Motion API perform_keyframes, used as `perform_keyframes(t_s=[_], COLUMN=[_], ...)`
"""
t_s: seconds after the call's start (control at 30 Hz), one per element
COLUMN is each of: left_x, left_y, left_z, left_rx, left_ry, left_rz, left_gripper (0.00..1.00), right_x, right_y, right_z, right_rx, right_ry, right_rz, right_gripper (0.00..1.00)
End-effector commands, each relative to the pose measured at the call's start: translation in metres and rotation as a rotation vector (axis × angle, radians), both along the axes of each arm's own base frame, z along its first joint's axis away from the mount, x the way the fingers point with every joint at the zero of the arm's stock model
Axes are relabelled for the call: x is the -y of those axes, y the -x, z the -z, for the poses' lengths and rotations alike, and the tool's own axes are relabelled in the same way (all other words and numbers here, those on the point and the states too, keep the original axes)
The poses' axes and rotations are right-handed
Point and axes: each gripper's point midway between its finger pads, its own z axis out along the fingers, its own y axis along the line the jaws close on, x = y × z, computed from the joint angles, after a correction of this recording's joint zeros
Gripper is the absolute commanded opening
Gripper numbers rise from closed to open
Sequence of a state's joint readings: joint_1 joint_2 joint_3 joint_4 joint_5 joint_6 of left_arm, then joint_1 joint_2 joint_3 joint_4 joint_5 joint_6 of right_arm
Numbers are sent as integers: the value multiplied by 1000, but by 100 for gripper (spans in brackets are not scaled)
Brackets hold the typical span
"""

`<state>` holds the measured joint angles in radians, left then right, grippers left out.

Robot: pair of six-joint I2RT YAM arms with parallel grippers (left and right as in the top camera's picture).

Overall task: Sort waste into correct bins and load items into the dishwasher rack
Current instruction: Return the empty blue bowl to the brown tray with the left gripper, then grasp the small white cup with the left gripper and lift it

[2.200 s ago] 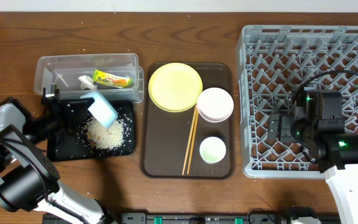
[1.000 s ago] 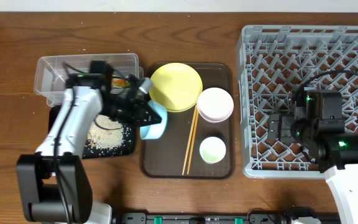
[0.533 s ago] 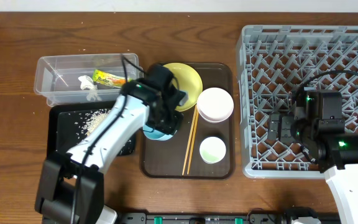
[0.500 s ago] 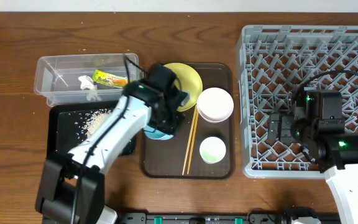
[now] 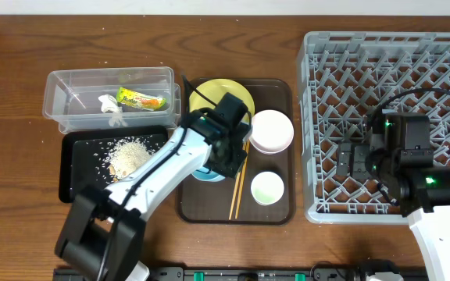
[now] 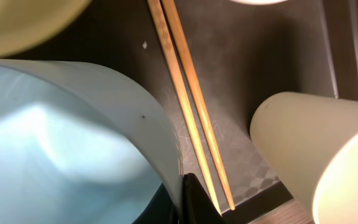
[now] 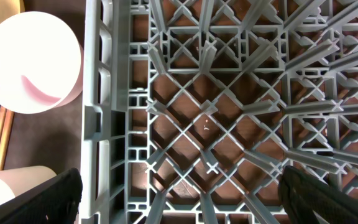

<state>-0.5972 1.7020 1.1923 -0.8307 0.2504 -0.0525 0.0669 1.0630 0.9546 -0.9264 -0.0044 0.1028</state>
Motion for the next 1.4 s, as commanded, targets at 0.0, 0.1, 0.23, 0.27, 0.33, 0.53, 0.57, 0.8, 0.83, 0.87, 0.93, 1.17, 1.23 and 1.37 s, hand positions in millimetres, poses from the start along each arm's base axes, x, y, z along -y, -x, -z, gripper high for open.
perform_keyframes(t_s=[0.0,0.1,0.23,0.27,0.33,0.53,0.57,0.8,0.83,0.87,0.93,1.17,1.23,1.37], left_x=[-1,1,2,2,2,8,9,29,30,32,34,50,56,60], left_y=[4,3,1,1,0,-8,-10,-5,-3,-1,5,29,36,43], left_z=[11,13,13,13,11,-20,-27,-55,-52,-48,-39,-8,1,13], left_rx=[-28,-24,-18,-19,-15,38,56,82,74,62,30,-50,-67,-92], left_ry=[-41,-38,-35,-35,-32,6,19,156,151,146,129,78,63,39], left_rz=[-4,-1,-2,-2,-3,-4,-4,24,21,20,14,53,78,101], left_gripper=[11,16,27,29,36,55,56,57,57,57,57,52,49,35], right_x=[-5,-5,-5,-5,-5,-5,-5,-5,-5,-5,-5,-5,-5,-5], right_y=[-3,-3,-3,-3,-3,-3,-3,-3,-3,-3,-3,-3,-3,-2], right_z=[-7,-7,-7,-7,-7,-7,-7,-7,-7,-7,-7,-7,-7,-7], right_rx=[18,18,18,18,18,17,17,18,18,18,18,18,18,14], right_ry=[-5,-5,-5,-5,-5,-5,-5,-5,-5,-5,-5,-5,-5,-5], right_rz=[-16,-16,-16,-16,-16,-16,-16,-16,-16,-16,-16,-16,-16,-16], right_gripper=[99,99,99,99,99,99,99,99,99,99,99,99,99,99])
